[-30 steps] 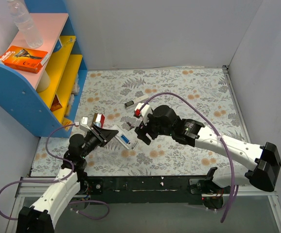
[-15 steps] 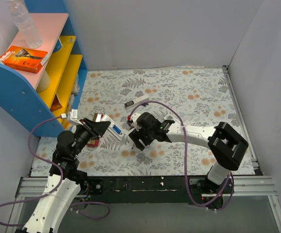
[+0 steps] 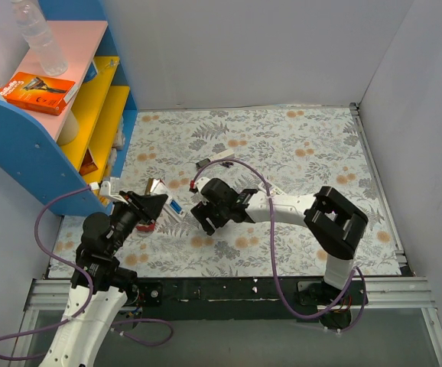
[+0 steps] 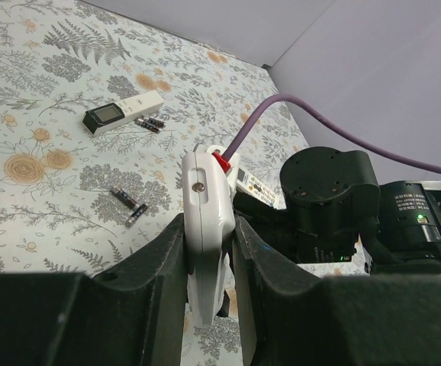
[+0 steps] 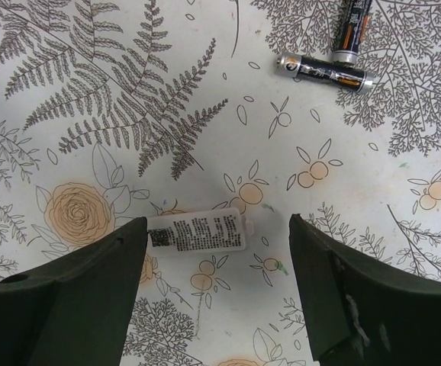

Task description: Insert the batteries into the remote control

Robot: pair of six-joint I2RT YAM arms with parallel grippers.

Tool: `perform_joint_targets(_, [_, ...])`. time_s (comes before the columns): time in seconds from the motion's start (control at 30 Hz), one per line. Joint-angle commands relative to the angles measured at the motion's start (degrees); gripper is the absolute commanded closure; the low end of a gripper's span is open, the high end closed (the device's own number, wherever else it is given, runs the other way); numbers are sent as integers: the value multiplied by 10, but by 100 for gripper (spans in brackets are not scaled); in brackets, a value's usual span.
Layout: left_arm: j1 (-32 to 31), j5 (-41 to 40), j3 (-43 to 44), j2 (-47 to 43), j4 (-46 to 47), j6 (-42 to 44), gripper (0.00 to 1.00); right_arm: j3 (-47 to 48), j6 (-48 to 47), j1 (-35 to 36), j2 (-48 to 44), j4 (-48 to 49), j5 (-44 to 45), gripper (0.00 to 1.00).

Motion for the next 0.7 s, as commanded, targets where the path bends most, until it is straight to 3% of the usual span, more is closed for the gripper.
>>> perform_joint_targets(0.0, [-1, -11, -5, -5, 6, 19, 100, 11, 0, 3, 11, 6, 43, 19])
perform_joint_targets(0.2, [-1, -12, -8, -3, 8, 16, 100, 8, -12, 3, 20, 7, 83, 21])
perform_joint_targets(0.67, [-1, -11, -5, 11, 14, 18, 100, 36, -28, -3, 37, 13, 79, 28])
